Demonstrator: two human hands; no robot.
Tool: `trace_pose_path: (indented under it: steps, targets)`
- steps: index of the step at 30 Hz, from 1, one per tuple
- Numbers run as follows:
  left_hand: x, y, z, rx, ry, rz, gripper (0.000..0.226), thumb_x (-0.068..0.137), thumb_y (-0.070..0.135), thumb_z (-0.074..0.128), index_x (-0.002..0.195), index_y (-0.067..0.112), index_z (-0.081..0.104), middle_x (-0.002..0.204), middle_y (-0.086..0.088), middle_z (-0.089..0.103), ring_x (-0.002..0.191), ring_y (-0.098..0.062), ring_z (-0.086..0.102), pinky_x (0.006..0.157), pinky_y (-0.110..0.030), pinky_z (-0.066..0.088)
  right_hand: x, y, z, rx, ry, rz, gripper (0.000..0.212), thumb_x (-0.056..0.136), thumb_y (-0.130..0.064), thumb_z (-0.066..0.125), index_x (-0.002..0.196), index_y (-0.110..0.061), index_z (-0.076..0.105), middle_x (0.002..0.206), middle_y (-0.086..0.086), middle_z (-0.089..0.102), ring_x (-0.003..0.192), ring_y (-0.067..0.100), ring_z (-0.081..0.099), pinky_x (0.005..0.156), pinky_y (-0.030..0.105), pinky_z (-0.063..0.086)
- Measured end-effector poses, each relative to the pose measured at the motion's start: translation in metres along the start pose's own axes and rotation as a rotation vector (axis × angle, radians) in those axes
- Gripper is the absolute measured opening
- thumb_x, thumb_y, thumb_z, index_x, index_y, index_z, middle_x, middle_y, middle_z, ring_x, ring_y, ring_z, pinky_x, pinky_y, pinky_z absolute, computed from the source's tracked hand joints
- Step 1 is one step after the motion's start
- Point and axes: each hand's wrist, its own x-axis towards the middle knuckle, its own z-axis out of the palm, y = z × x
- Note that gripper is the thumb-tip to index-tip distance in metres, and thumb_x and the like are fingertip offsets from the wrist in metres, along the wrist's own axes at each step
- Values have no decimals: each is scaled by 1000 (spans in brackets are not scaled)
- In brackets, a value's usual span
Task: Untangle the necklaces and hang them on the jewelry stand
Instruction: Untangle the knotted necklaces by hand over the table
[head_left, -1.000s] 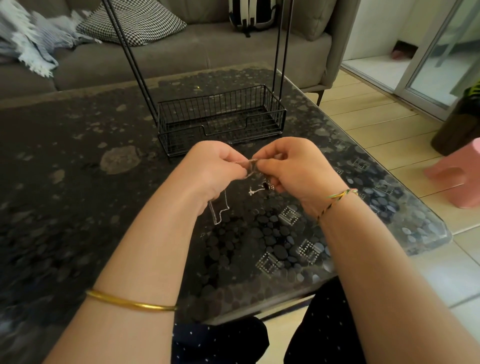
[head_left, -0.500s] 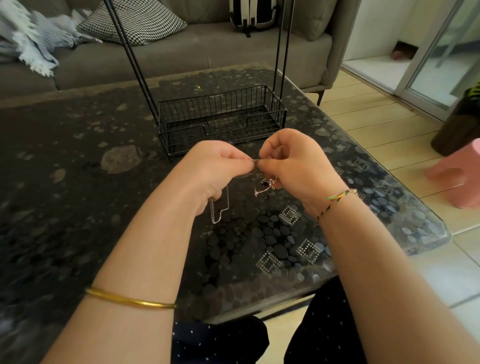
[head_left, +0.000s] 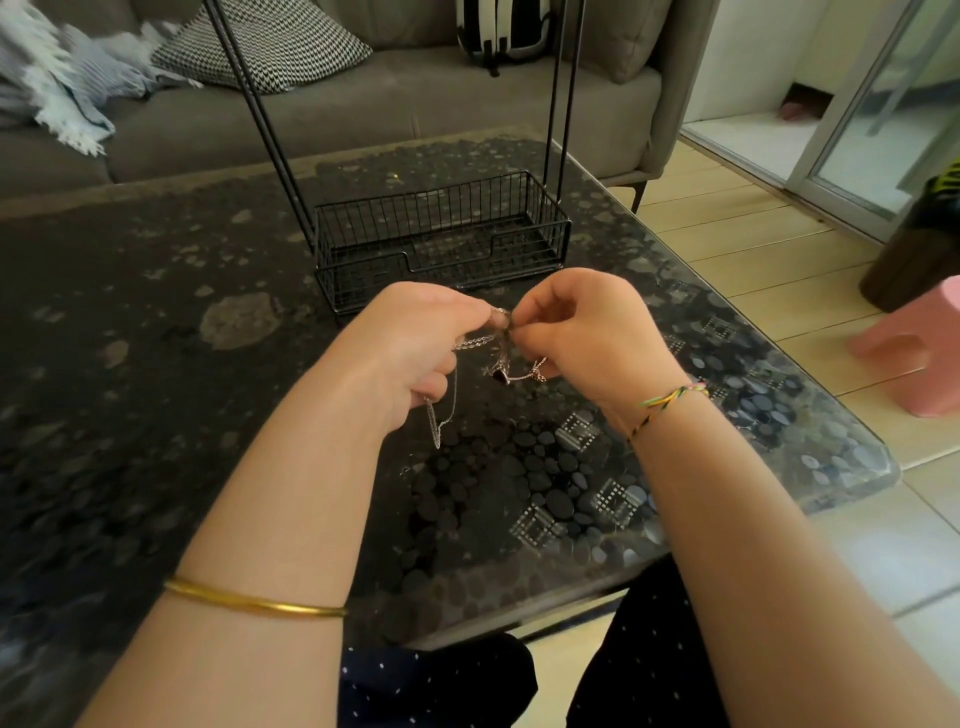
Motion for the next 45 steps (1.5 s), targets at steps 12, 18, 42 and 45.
trace_pose_path:
  steps: [12, 18, 42, 45]
  targets:
    - [-3, 2, 0, -37, -52, 10, 16, 92, 16, 53, 94, 16, 69, 52, 7, 35, 36, -3, 23, 31, -15, 15, -3, -3, 2, 51, -71, 41, 8, 83, -16, 67, 75, -14, 67, 61, 1, 59, 55, 10, 50, 62, 31, 50]
    - [-3, 3, 0, -47, -61, 5, 15, 91, 16, 54, 96, 15, 68, 49, 8, 33, 36, -4, 22, 32, -14, 14, -3, -3, 3, 93, -97, 68, 10, 85, -16, 65, 77, -9, 65, 61, 3, 59, 60, 15, 53, 59, 28, 47]
    - [0, -3, 2, 209, -14, 9, 3, 90, 17, 61, 89, 16, 63, 66, -2, 46, 48, -9, 35, 42, -21, 32, -1, -9, -1, 391, 51, 225, 4, 82, -5, 55, 79, -8, 54, 65, 2, 51, 50, 11, 47, 42, 20, 38]
    - [1, -5, 2, 241, -19, 0, 5, 91, 14, 60, 89, 17, 62, 70, -5, 49, 49, -11, 34, 42, -21, 30, 0, -8, -3, 464, 93, 240, 5, 82, -4, 53, 80, -8, 53, 66, 2, 50, 50, 10, 46, 40, 19, 37]
